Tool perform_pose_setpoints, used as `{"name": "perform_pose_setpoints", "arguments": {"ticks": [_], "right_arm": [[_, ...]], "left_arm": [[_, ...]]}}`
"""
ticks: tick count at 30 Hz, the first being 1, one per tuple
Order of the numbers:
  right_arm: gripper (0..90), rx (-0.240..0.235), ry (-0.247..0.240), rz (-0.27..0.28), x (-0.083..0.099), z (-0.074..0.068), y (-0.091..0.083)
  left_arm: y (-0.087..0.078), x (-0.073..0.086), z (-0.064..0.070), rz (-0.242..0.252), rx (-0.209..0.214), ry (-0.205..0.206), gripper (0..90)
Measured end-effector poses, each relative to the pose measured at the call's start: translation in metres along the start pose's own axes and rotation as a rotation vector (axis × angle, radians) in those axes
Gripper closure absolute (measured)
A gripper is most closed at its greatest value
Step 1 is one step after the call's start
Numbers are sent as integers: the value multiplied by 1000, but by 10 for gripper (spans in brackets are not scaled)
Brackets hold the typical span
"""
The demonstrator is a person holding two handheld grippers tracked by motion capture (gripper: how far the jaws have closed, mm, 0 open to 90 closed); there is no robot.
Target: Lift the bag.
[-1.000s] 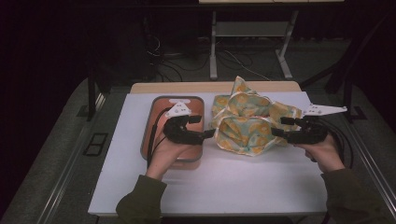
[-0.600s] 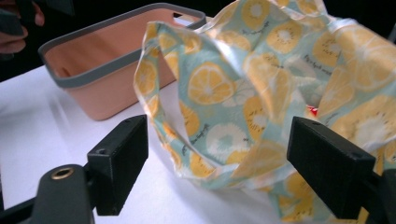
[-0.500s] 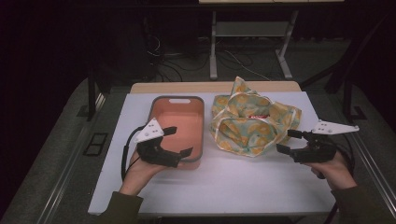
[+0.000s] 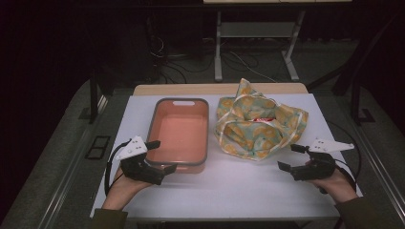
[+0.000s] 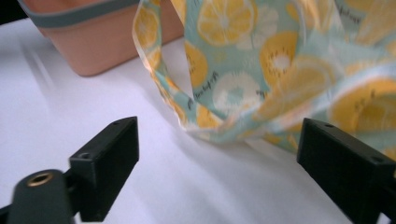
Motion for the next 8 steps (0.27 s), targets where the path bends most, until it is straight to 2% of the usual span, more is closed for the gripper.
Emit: {"name": "perform_pose_setpoints", "arguments": {"ticks": [4, 8], "right_arm": [[120, -8, 6, -19, 8, 2, 2], [120, -1, 6, -16, 8, 2, 3]], "left_arm": [[0, 4, 0, -10, -2, -6, 0], [1, 4, -1, -11, -2, -5, 0]]}}
Point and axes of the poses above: each handheld gripper's, and its own axes: y roughly forward along the jaws, x roughly out of its underside, z roughly to its right, the point moved 6 cm from there along y, roughly forward along the jaws, and after that the axes turned 4 degrees about -z, right-handed, at the moved point
